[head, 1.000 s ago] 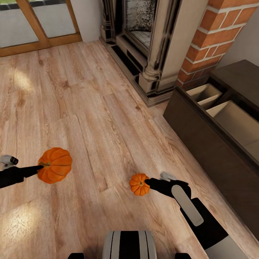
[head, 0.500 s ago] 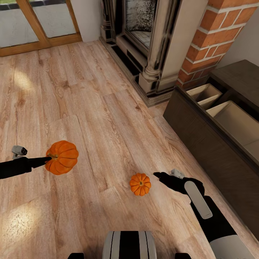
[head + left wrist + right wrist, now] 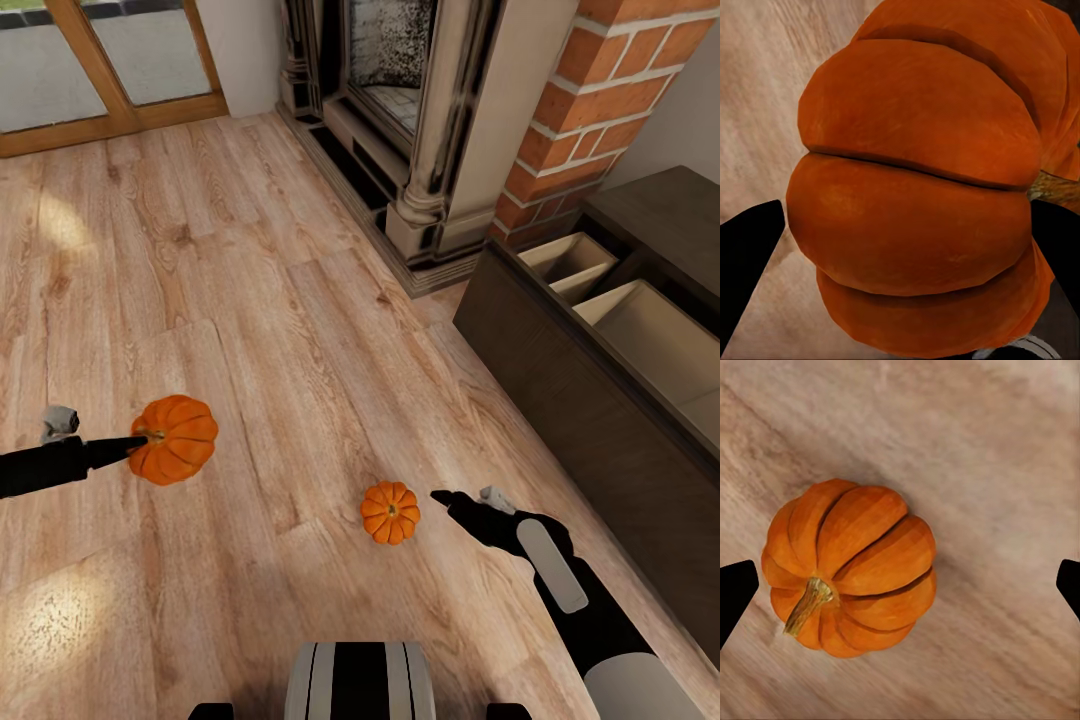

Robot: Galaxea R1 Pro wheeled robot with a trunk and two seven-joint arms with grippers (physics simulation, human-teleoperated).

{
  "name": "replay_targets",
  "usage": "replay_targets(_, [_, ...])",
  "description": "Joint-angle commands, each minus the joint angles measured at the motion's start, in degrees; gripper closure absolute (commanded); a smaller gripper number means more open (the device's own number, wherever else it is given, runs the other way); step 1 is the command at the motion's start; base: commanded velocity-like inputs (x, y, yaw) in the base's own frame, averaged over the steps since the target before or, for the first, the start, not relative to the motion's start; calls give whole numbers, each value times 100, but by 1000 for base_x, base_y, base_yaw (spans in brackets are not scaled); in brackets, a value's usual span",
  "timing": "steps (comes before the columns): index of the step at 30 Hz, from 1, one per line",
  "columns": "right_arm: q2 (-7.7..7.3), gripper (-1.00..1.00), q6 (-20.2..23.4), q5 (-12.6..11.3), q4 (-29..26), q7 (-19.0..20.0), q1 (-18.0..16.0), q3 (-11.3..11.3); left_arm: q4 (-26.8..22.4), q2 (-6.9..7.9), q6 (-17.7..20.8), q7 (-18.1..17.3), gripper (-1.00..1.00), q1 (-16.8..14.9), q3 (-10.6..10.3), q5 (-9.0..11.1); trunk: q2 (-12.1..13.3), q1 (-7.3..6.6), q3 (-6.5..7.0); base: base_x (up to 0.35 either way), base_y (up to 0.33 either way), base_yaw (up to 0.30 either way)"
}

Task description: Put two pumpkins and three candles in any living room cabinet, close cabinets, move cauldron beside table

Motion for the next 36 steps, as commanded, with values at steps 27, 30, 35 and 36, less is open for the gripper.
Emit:
replay_targets(27, [7, -100, -409, -21, 48, 561, -2, 83, 540, -872, 77, 1847, 100, -1312, -1370, 121, -4, 4, -48, 0, 0, 0])
replay_targets(30, [8, -100, -416, -21, 53, 564, -2, 86, 230, -836, 78, 1840, 100, -1312, -1370, 261, -8, 12, -114, 0, 0, 0])
replay_targets(35, [15, -100, -415, 101, 54, 565, -2, 86, 46, -825, 84, 1838, 100, -1312, -1377, 461, -15, 25, -225, 0, 0, 0])
replay_targets(36, [22, -100, -413, 160, 57, 565, -2, 86, -8, -822, 85, 1838, 100, -1312, -1378, 484, -16, 27, -247, 0, 0, 0])
